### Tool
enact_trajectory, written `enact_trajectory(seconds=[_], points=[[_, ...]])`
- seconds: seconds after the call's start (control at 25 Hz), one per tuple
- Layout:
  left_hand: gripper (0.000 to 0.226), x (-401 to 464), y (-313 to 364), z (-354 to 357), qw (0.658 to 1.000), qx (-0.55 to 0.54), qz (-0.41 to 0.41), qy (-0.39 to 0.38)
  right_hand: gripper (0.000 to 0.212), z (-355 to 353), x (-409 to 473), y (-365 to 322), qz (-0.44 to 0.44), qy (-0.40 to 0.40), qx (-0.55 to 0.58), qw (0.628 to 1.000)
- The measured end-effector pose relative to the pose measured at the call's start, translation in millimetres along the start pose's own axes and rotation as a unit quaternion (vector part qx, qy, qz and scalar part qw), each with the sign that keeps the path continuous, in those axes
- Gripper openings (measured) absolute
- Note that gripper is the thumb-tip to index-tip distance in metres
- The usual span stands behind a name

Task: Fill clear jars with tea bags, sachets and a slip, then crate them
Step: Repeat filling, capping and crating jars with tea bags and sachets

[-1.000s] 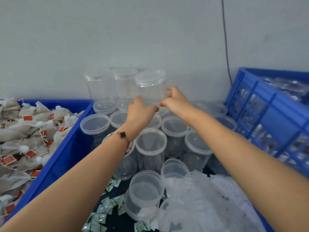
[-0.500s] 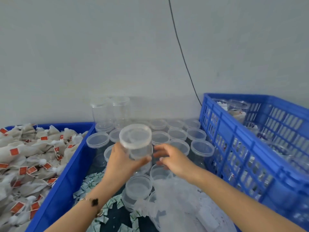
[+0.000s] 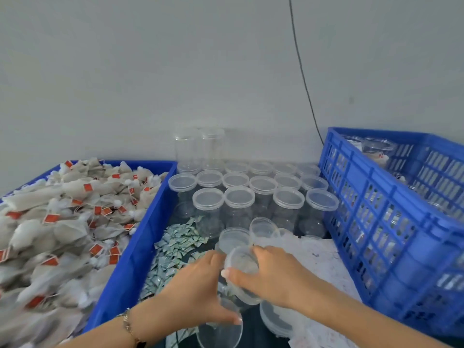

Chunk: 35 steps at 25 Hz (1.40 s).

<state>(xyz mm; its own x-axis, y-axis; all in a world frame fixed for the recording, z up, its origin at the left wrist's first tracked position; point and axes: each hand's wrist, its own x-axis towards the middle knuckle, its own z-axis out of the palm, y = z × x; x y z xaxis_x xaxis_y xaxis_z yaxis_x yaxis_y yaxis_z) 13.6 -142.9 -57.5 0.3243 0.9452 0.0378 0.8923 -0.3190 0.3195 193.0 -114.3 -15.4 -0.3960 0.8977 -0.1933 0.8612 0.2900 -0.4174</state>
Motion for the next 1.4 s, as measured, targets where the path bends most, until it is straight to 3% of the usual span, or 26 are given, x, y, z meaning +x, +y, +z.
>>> enact_trajectory(seconds=[0.24,0.4,0.52,0.64,0.76,0.88,1.0,1.12,1.28,1.4], points=[[0.085,-1.8,-15.8,7.9,0.998,0.026,0.026,0.048,0.080,13.5,4.3,-3.7,0.005,0.011,0.016,1.000],[0.095,1.3,-25.8,2.7,0.997,-0.025,0.040,0.055,0.086,2.1,0.8,3.0,-0.164,-0.008,-0.033,0.986],[0.086,1.5,-30.3,3.0,0.996,-0.059,0.036,0.053,0.080,-6.8,-3.5,5.1,-0.251,-0.059,-0.059,0.964],[0.092,3.6,-30.9,5.2,0.996,-0.052,0.051,0.055,0.067,-3.1,-2.9,-0.1,-0.190,-0.016,0.060,0.980],[0.106,3.4,-37.0,5.0,0.995,-0.064,0.050,0.055,0.080,12.7,4.4,0.5,-0.113,0.040,-0.046,0.992],[0.107,2.1,-41.3,0.6,0.995,-0.085,0.047,0.038,0.071,21.0,2.3,-0.3,-0.150,0.053,-0.031,0.987],[0.107,4.6,-41.0,-3.0,0.992,-0.119,0.034,0.021,0.066,12.9,-2.6,-1.3,-0.229,0.042,-0.012,0.972],[0.108,6.5,-41.4,-3.4,0.986,-0.161,0.027,0.031,0.071,7.7,-7.3,-1.0,-0.287,0.062,-0.095,0.951],[0.097,4.7,-41.4,-5.1,0.982,-0.187,0.023,0.029,0.075,8.0,-11.4,6.1,-0.384,0.170,-0.269,0.867],[0.079,6.1,-39.4,-10.4,0.976,-0.218,0.018,0.010,0.093,5.8,-6.5,13.2,-0.404,0.171,-0.309,0.844]])
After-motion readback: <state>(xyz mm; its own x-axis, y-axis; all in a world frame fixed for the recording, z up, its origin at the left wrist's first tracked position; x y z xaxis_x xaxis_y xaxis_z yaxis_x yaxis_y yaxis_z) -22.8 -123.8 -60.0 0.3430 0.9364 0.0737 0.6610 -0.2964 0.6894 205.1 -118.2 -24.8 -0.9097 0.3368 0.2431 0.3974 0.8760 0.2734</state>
